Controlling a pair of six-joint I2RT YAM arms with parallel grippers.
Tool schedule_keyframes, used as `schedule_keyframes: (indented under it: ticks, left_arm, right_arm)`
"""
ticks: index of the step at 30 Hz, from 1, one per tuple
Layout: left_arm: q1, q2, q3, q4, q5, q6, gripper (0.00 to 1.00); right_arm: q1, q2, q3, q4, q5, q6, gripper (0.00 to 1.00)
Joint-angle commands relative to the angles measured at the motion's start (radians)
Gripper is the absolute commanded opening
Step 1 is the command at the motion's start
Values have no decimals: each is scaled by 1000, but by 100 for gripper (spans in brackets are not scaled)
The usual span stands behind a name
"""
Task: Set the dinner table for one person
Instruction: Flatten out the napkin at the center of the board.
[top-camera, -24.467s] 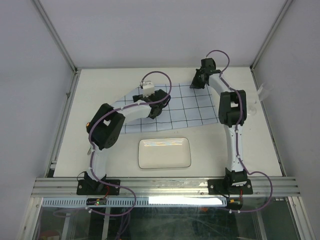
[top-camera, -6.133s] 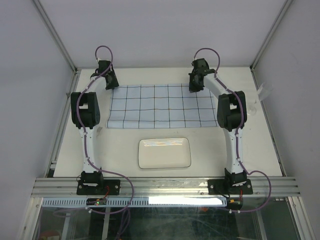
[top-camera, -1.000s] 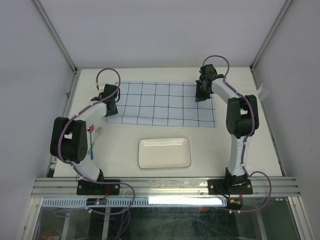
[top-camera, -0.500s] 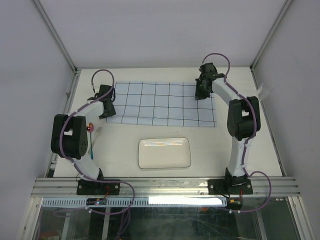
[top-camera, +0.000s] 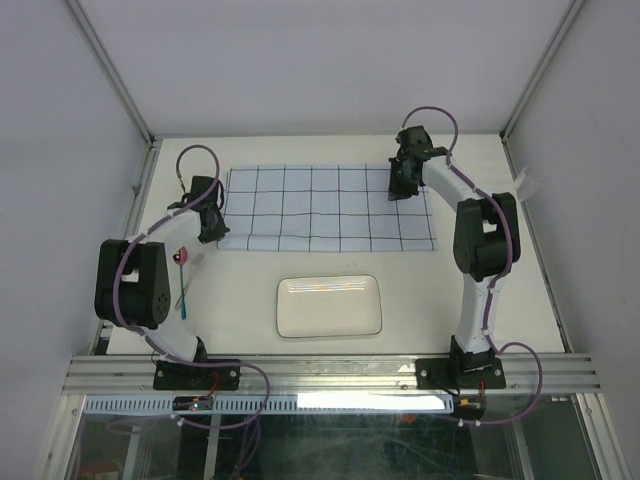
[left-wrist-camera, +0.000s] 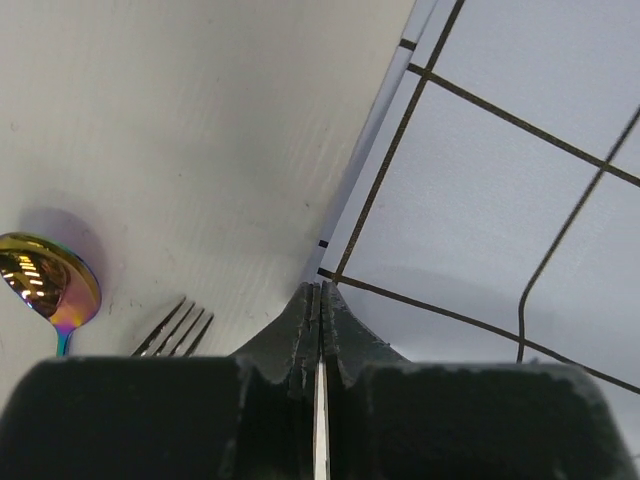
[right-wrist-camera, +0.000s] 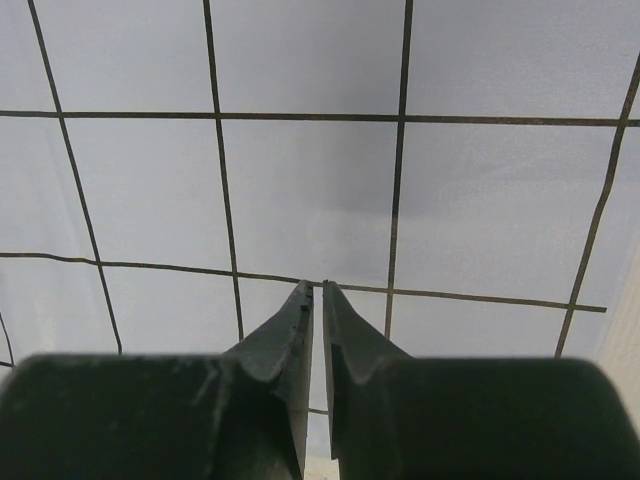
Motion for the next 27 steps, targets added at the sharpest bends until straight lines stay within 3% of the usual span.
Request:
schedule_keyframes:
  ticks: [1,9,27]
  left_arm:
    - [2,-140,-17,4,75,-26,0]
    - [-1,-315,-38,-92,100,-23,0]
    - [-40,-335,-161,-116,191,-63,0]
  right_arm:
    - [7,-53,-6,30,8,-9,11]
    - [19,-51,-11,34,2,-2,11]
    - [38,-39,4,31,0,11,11]
